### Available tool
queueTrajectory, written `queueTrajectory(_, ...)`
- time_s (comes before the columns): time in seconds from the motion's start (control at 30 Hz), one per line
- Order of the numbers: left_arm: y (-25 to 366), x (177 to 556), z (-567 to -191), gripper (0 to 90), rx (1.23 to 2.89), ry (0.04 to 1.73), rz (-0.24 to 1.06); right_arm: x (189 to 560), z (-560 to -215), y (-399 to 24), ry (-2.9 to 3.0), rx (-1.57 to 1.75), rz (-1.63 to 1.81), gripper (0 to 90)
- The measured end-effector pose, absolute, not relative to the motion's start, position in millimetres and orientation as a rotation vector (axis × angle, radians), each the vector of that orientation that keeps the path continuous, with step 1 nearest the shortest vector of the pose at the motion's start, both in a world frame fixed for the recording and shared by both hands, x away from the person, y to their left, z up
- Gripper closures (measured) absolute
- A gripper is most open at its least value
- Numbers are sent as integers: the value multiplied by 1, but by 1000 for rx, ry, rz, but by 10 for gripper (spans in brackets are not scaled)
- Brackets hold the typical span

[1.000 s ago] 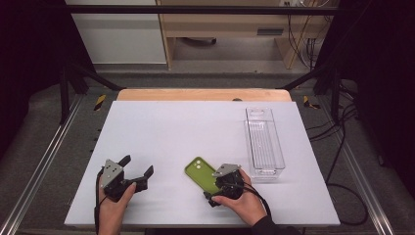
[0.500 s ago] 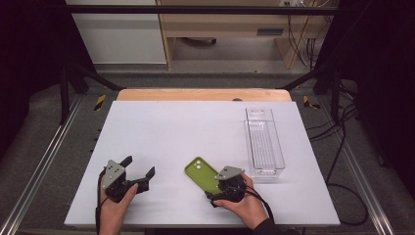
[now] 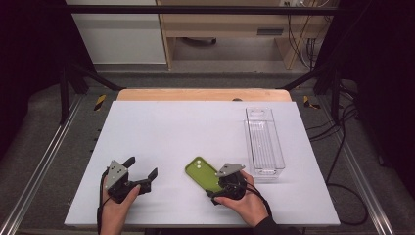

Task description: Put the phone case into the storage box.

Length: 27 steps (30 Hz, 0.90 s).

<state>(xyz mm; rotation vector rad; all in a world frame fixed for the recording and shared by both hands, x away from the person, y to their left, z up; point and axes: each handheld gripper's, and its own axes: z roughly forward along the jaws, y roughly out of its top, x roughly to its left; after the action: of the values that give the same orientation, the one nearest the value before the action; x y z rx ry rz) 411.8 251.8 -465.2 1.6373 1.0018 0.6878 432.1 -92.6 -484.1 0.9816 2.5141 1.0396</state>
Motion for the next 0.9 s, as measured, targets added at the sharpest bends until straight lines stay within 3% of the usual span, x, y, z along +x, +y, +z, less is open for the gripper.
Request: queueTrajectory(0.9,233,401,-464,14,1628,974,591,424,-458,-113,2162,859,1337,174)
